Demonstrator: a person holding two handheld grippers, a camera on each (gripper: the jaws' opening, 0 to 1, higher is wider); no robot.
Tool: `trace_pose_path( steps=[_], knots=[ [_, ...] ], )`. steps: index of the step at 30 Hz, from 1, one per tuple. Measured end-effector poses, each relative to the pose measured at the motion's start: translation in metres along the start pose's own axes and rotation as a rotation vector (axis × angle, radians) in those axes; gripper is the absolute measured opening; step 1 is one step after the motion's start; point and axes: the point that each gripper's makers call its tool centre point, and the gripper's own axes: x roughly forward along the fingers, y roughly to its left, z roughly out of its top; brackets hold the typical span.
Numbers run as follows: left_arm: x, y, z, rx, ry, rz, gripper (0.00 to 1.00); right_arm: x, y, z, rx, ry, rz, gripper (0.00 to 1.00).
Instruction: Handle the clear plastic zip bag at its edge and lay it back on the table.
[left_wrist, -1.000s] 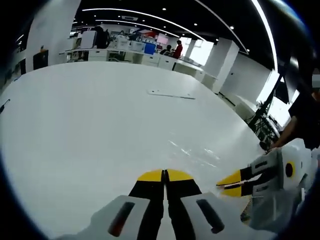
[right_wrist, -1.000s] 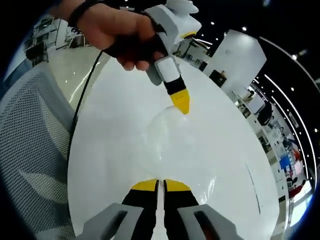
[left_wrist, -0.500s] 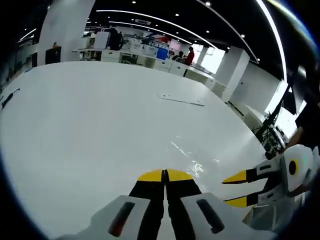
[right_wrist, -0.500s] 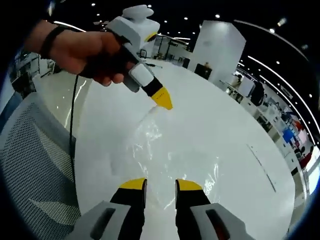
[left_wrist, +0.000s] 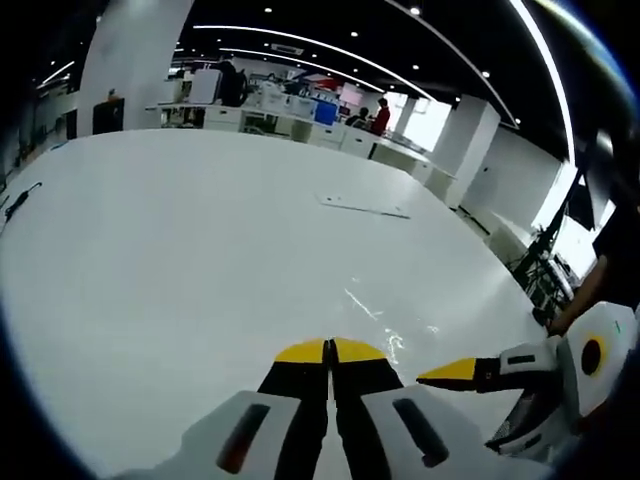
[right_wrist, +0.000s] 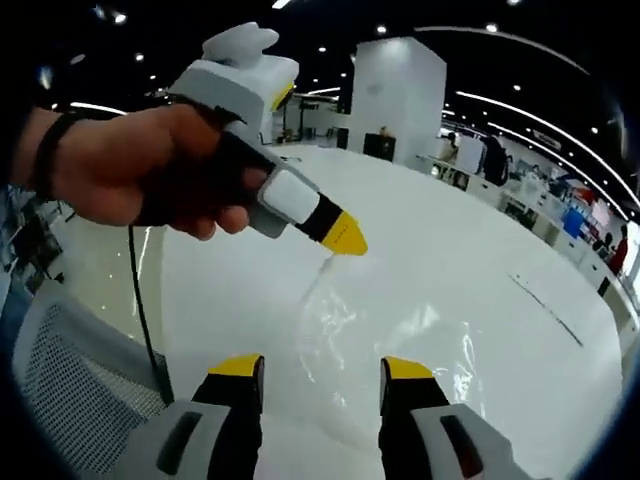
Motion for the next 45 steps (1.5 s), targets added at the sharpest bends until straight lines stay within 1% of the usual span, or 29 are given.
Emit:
trace_pose_path(
  steps=[2,5,8,12,17,21,25,28,30,39,42,44,45],
  knots=[
    [0.000,-0.001,0.000,0.003,0.002,0.003,0.00,0.005,-0.001,0.000,0.024,0.000,-0.012,0.48],
    [-0.002,-0.003,0.000,0.004,-0.002,0.003,0.00,0.012,0.001,0.004,0.033,0.001,-0.022,0.49],
    [-0.003,-0.005,0.000,-0.006,-0.006,0.002,0.00,0.019,0.003,0.008,0.036,0.006,-0.041,0.49],
    [-0.003,-0.006,0.001,-0.009,-0.009,0.000,0.00,0.022,0.006,0.009,0.035,0.016,-0.050,0.48],
    [-0.002,-0.009,0.002,0.002,-0.010,-0.002,0.00,0.025,0.002,0.009,0.030,0.042,-0.082,0.44],
    [-0.002,-0.008,0.002,-0.002,-0.012,-0.003,0.00,0.028,-0.001,0.008,0.040,0.053,-0.086,0.41],
    [-0.002,-0.007,0.001,-0.001,-0.011,-0.003,0.00,0.028,-0.004,0.005,0.049,0.057,-0.095,0.35],
    [-0.001,-0.005,0.000,-0.001,-0.010,-0.002,0.00,0.027,-0.004,0.005,0.043,0.057,-0.092,0.25],
    [-0.001,-0.004,0.000,-0.007,-0.010,0.000,0.00,0.024,-0.003,0.005,0.040,0.057,-0.087,0.20],
    [-0.002,-0.007,-0.003,-0.014,-0.008,0.002,0.00,0.016,-0.002,0.006,-0.025,0.061,-0.079,0.08],
    [-0.002,-0.010,-0.005,0.004,-0.008,0.005,0.00,0.015,-0.002,0.006,-0.049,0.064,-0.074,0.05],
    [-0.002,-0.013,-0.003,0.003,-0.019,-0.007,0.00,0.013,-0.002,0.005,-0.059,0.063,-0.066,0.03],
    [-0.002,-0.013,-0.004,0.017,-0.016,-0.003,0.00,0.012,-0.004,0.004,-0.081,0.066,-0.068,0.01]
  ],
)
